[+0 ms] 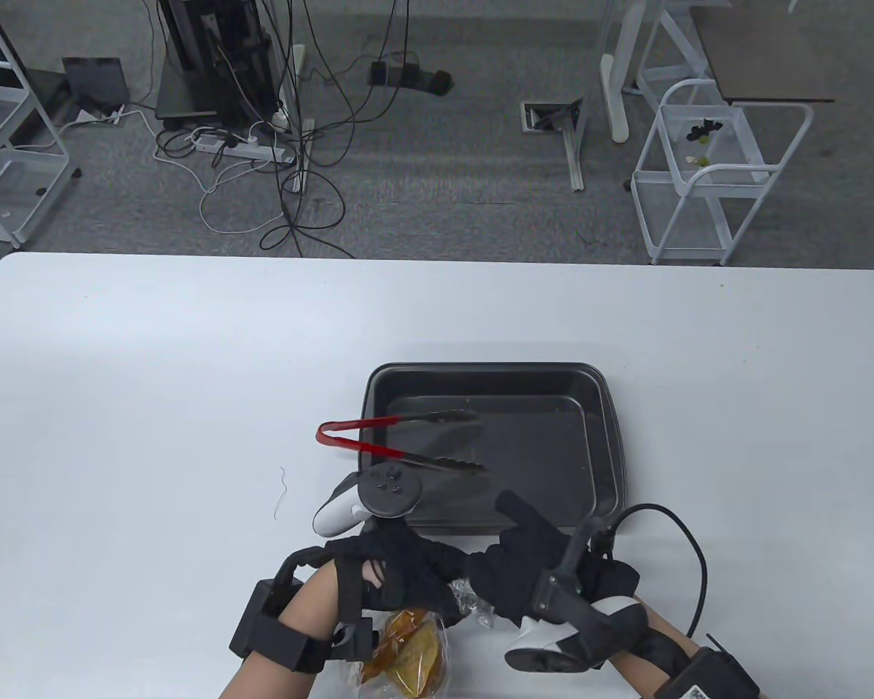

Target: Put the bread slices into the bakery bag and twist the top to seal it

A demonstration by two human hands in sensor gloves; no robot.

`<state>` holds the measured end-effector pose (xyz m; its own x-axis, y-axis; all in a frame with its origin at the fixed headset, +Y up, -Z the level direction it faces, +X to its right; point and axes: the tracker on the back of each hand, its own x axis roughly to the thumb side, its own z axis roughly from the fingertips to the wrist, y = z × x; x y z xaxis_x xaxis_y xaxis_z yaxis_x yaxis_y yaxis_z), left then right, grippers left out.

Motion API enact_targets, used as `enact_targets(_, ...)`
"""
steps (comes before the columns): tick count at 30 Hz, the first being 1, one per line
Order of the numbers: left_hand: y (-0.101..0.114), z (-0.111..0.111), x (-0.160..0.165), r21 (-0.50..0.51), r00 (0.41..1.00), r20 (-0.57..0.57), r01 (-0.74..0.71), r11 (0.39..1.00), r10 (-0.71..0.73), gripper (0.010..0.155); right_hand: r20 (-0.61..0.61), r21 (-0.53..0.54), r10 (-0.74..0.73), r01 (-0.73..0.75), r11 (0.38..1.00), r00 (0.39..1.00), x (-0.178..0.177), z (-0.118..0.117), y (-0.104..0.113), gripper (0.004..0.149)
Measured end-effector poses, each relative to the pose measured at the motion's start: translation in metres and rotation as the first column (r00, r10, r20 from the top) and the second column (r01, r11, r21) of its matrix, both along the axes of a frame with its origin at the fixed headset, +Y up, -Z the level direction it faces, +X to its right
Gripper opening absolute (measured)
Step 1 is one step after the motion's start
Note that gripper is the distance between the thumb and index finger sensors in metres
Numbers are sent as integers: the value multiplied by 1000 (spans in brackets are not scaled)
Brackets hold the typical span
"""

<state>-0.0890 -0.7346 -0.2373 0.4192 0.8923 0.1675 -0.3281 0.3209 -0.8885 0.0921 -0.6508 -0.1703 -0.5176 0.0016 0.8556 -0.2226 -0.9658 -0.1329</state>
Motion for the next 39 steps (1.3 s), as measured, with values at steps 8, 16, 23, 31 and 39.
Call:
enact_targets(8,53,62,3,642,889,-423,430,634,-175,68,350,-492,-277,427,759,895,21,-27,-22,47)
enact_targets(16,47,107,30,723,723,-690,691,13,-27,65,636,-667,-213,668,331,741,36,-38,-52,46)
enact_targets(23,23,127,56,553,637,-769,704,-446,53,73,712,-702,-43,710,-52,701,44,-43,-87,47)
enact_targets(31,33,98,37,709,703,-702,706,-11,-116,50,531,-839,-92,538,84,842,56,-47,-79,78)
enact_targets(39,15,17,-29,70,932,-339,-110,991,127,51,131,-765,-313,296,572,941,52,-29,-13,117)
